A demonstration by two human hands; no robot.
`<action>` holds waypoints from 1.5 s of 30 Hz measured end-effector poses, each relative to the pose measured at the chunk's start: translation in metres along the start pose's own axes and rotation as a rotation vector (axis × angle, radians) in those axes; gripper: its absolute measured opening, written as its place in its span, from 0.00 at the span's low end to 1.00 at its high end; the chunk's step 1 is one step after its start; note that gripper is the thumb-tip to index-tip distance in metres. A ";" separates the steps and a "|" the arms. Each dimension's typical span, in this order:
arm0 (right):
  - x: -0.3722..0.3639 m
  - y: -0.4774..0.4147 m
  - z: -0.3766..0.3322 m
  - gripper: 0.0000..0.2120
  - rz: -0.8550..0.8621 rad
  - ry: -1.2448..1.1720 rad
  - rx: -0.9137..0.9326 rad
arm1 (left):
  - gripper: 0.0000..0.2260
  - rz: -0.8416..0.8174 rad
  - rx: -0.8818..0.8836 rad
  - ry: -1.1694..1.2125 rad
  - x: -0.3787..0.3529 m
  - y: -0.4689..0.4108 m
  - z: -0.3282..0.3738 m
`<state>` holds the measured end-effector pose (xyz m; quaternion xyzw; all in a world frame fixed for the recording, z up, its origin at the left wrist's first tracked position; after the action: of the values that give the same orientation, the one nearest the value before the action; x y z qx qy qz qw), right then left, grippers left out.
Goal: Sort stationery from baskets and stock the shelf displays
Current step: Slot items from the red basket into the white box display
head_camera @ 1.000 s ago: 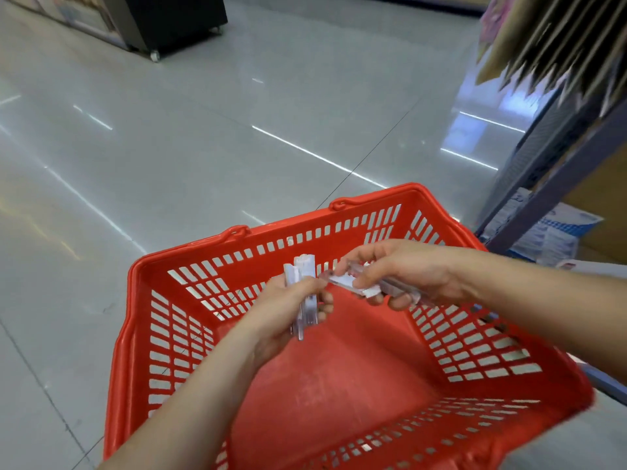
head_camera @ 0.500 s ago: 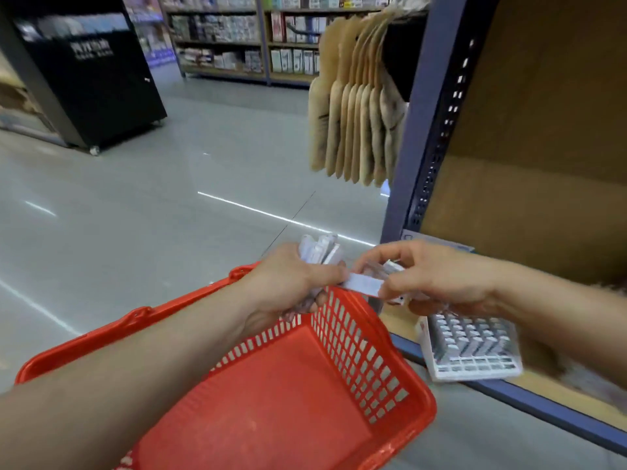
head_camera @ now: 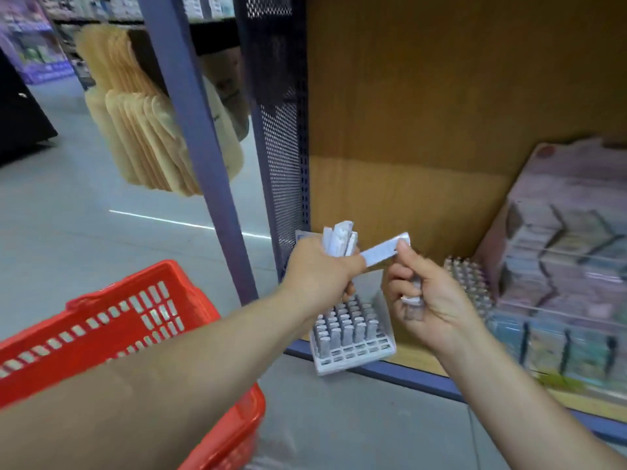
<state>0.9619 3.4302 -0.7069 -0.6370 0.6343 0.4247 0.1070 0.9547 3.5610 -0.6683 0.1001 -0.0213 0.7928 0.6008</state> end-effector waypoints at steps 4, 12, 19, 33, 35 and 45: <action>0.051 -0.013 0.015 0.05 0.080 0.123 -0.063 | 0.08 0.058 0.035 -0.018 -0.035 0.009 -0.061; 0.128 -0.050 0.020 0.03 0.179 0.386 0.133 | 0.09 0.159 0.126 -0.136 -0.039 0.009 -0.153; 0.164 -0.077 0.025 0.05 0.242 0.619 0.188 | 0.08 0.164 0.115 -0.276 -0.040 -0.011 -0.172; 0.112 -0.082 0.105 0.05 0.004 0.762 0.187 | 0.08 0.450 0.338 -0.027 0.008 0.010 -0.235; 0.114 -0.084 0.103 0.06 0.011 0.844 0.249 | 0.09 0.444 0.319 -0.006 0.006 0.005 -0.232; 0.132 -0.079 0.109 0.08 0.120 0.595 0.161 | 0.05 0.401 0.184 -0.179 0.004 -0.010 -0.204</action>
<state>0.9671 3.4221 -0.8952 -0.6841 0.7060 0.1735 -0.0585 0.9356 3.5993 -0.8684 0.2183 -0.0217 0.8827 0.4156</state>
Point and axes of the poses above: each hand's wrist, its own y-axis away from the middle knuckle, its own x-axis out of the back of the hand, z = x × y, the point moved 9 cm from there along -y, towards the middle knuckle, and after that the axes turned 8 degrees about z, right-handed, at the moved point
